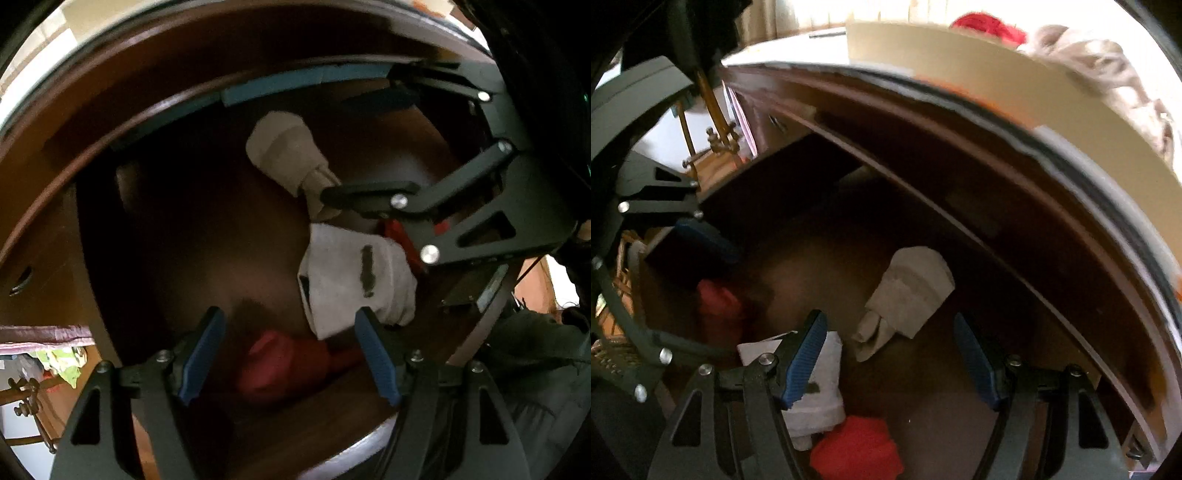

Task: Take underwear out of drawer
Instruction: 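Reach the left tool toward the white sock while the right tool reaches toward the beige sock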

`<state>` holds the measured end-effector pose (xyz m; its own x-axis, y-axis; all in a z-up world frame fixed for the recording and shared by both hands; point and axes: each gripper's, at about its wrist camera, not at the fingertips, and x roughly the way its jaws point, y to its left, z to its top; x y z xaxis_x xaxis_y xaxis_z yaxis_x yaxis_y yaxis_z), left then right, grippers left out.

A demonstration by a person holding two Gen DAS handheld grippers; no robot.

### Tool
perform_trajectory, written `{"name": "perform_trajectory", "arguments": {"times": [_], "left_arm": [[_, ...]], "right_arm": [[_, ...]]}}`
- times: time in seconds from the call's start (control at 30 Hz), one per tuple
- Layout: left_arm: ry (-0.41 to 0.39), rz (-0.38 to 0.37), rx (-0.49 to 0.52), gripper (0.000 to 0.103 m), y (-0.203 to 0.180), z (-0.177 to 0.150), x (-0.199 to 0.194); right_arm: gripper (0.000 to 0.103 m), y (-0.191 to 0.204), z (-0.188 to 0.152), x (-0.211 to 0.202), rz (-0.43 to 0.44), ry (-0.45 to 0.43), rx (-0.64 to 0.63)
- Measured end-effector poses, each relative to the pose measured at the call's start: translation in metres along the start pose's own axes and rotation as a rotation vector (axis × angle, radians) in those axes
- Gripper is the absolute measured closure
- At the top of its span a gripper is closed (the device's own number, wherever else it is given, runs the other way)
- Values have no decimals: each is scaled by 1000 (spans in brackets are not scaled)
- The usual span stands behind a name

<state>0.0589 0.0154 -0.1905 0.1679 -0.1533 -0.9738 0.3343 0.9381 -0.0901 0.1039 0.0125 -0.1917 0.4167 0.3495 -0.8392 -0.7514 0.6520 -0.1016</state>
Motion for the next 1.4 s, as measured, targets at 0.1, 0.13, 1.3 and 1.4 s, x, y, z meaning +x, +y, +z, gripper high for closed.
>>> {"name": "perform_trajectory", "arguments": {"times": [0.1,0.13,1.3,1.4], "left_arm": [[28,0,0,29,1,3,5],[36,-5,-2,29,2,5,6],[385,25,118,54,-33,27,26],[384,22,92,48,-21,28,26]], "right_arm": [[30,5,6,9,-26,25,-27],[30,6,8,11,-34,32,-34],[41,13,7,32,-15,29,-46],[44,10,8,34,-8,35,-33]]}}
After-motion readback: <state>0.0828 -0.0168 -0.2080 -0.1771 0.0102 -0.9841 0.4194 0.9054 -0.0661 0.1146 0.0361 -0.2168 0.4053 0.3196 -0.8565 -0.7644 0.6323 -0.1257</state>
